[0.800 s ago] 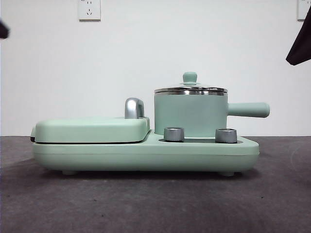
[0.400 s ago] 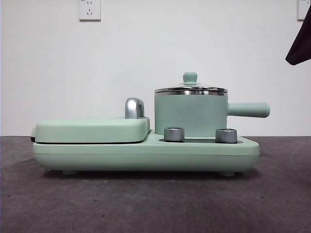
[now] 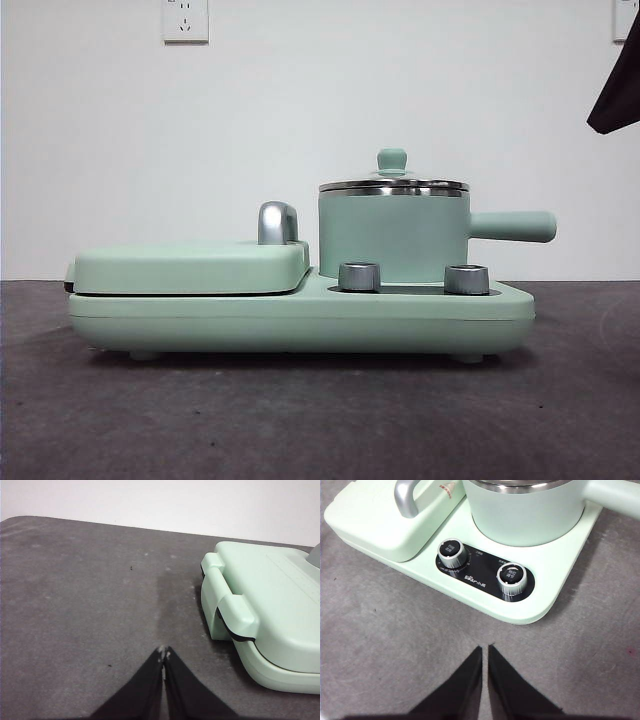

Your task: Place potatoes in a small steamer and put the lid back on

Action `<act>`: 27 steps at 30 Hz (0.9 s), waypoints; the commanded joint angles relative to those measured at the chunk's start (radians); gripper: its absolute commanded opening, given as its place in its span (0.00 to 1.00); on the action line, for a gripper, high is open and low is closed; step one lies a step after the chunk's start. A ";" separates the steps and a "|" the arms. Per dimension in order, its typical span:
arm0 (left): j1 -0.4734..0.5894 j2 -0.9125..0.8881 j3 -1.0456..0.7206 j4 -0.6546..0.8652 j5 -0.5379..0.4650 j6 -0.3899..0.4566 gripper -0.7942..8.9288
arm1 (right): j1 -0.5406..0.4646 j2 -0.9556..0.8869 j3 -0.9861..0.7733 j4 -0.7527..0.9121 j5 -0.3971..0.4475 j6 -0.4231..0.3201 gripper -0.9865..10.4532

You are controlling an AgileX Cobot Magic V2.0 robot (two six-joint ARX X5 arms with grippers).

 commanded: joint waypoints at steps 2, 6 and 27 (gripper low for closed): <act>0.001 -0.002 -0.013 -0.004 -0.001 0.000 0.09 | 0.005 0.003 0.005 0.007 -0.002 0.004 0.10; 0.001 -0.002 -0.013 -0.004 -0.001 0.000 0.09 | 0.005 -0.003 0.005 0.005 0.029 -0.085 0.10; 0.001 -0.002 -0.013 -0.004 0.000 0.000 0.09 | -0.345 -0.674 -0.634 0.540 0.248 -0.229 0.10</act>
